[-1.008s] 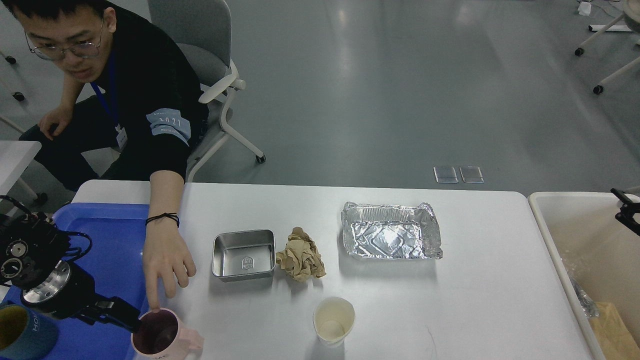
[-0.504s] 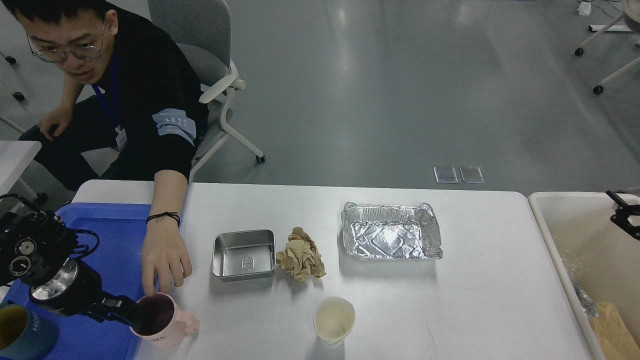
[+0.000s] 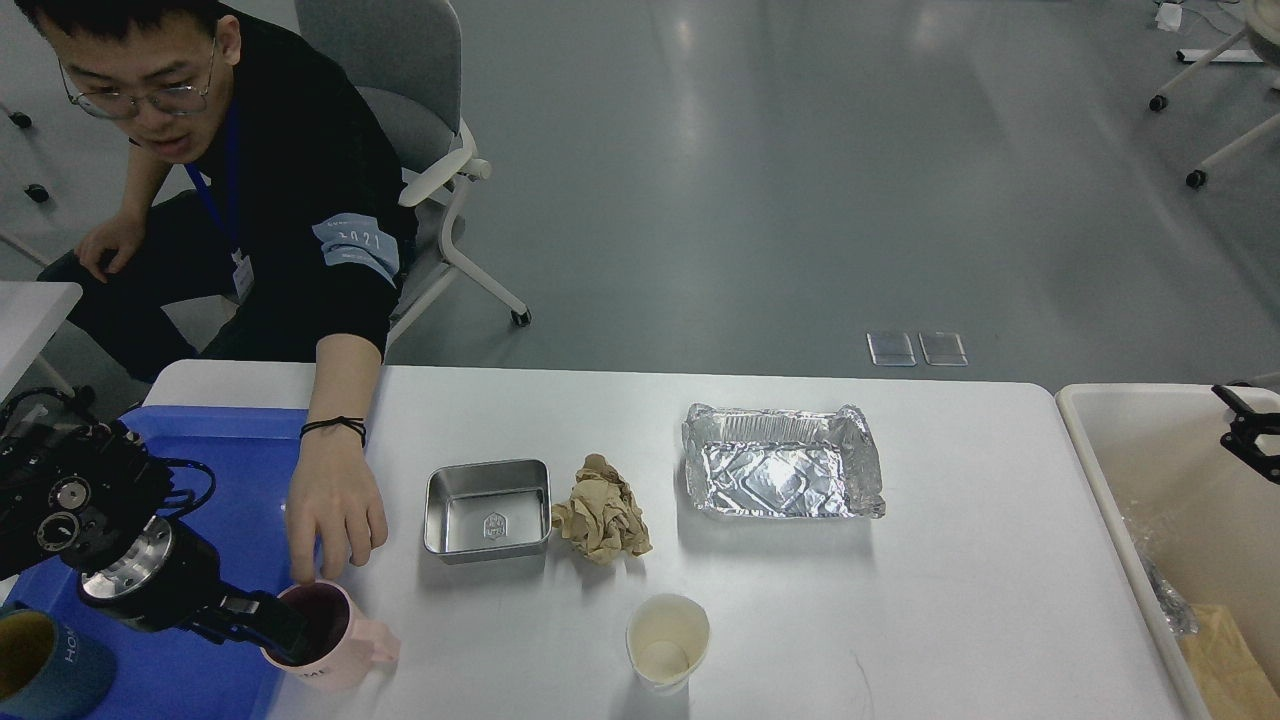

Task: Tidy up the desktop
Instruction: 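Grasp the pink mug rim with the left gripper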

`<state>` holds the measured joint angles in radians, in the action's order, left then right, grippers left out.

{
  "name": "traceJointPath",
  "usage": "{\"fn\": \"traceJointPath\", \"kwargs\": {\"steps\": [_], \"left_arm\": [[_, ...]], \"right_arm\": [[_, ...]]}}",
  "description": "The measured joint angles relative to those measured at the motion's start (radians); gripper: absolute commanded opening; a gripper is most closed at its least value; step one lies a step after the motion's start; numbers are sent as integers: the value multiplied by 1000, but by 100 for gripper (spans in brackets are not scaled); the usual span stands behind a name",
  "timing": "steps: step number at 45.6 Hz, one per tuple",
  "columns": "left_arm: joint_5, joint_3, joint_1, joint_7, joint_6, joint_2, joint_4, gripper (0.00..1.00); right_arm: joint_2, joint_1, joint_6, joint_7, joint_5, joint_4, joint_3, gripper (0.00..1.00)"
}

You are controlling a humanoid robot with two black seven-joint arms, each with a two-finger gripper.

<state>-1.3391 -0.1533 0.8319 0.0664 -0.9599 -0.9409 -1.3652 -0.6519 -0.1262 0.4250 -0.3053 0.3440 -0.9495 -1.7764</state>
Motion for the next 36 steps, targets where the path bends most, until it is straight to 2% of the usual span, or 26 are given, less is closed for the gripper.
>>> {"fn": "traceJointPath", "kwargs": {"steps": [16,36], "left_arm": [[0,2,11,3,0,-10,35,96],[0,0,17,5,0,-1,72,97]], "right_arm": [[15,-2,0,-1,1,0,2,100],[15,-3,-1,-1,2,-1,5,100]]}}
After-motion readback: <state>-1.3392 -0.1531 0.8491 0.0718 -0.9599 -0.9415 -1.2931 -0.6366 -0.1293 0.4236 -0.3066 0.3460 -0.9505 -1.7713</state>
